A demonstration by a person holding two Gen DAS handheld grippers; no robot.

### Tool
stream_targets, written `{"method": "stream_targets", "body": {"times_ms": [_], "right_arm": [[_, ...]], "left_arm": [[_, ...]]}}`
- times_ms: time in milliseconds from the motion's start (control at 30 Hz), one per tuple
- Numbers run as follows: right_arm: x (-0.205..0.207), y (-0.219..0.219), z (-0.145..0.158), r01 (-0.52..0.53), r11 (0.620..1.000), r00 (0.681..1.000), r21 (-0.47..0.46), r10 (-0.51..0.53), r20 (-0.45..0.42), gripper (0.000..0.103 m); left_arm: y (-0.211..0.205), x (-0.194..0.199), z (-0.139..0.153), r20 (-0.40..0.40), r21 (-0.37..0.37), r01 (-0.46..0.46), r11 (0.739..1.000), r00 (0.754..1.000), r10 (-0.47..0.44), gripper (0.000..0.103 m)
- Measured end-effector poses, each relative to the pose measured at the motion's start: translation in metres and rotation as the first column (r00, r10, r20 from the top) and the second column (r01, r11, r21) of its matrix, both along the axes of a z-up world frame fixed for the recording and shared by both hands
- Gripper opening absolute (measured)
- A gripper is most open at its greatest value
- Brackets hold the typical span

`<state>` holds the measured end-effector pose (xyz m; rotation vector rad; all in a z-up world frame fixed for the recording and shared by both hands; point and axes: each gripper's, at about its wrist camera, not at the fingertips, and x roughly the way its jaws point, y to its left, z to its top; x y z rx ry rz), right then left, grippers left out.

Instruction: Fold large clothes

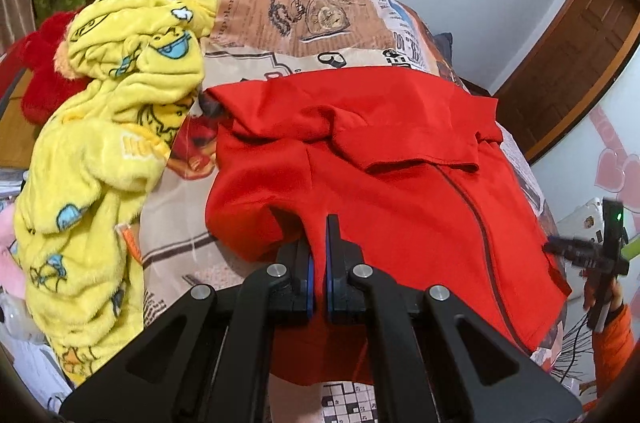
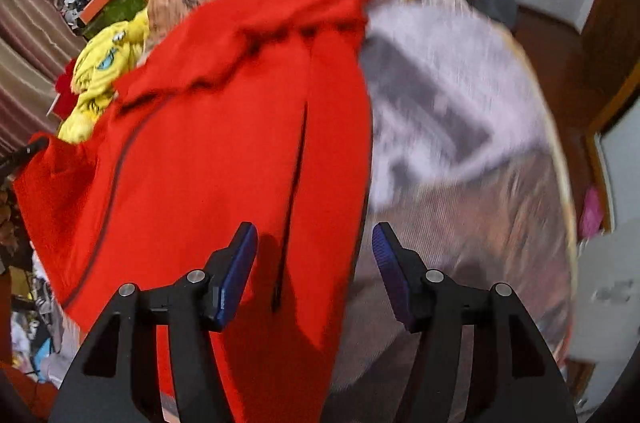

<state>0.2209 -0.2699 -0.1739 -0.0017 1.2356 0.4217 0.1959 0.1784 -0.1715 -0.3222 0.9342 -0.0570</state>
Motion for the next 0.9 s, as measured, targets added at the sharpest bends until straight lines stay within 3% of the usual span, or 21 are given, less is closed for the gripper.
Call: {"method": "stream_targets", "body": {"times_ms": [133, 233, 300, 367, 400, 567, 900], "right_arm": [[-0.015, -0.008, -0.003, 0.058, 0.995, 0.998, 0.086, -0.058, -0.004, 0.058], [-0.019, -0.004, -0.002, 0.055, 0.995, 0.998, 0.089, -0.056, 0.011, 0.060], [-0.021, 0.001, -0.001, 0.035, 0.995, 0.999, 0.093, -0.037, 0.014, 0.050], [-0.020, 0.007, 0.000, 0.012, 0.991, 1.000, 0.133, -0.012, 0.000, 0.018], [-0.019, 0.010, 0.002, 0.009, 0.991, 1.000, 0.131, -0.009, -0.001, 0.016], [-0.013, 0.018, 0.013, -0.018, 0.992, 0.999, 0.124, 0.013, 0.045, 0.012], [0.038, 0.038, 0.080, -0.067, 0.983, 0.968, 0.173, 0.022, 0.250, 0.012]], "left_arm": [[-0.002, -0.005, -0.004, -0.010, -0.004, -0.004, 1.000, 1.000, 0.004, 0.003], [-0.004, -0.008, -0.007, -0.017, -0.009, -0.001, 1.000, 1.000, 0.001, 0.003], [-0.006, -0.008, -0.008, -0.019, -0.011, 0.002, 1.000, 1.000, -0.002, 0.003], [-0.007, -0.009, -0.009, -0.019, -0.013, 0.004, 1.000, 1.000, -0.004, 0.003], [-0.007, -0.010, -0.009, -0.018, -0.013, 0.003, 1.000, 1.000, -0.003, 0.003], [-0.006, -0.010, -0.006, -0.011, -0.016, -0.002, 1.000, 1.000, 0.001, 0.003], [0.014, 0.010, 0.024, 0.069, -0.090, -0.046, 0.995, 0.996, 0.052, 0.003]]}}
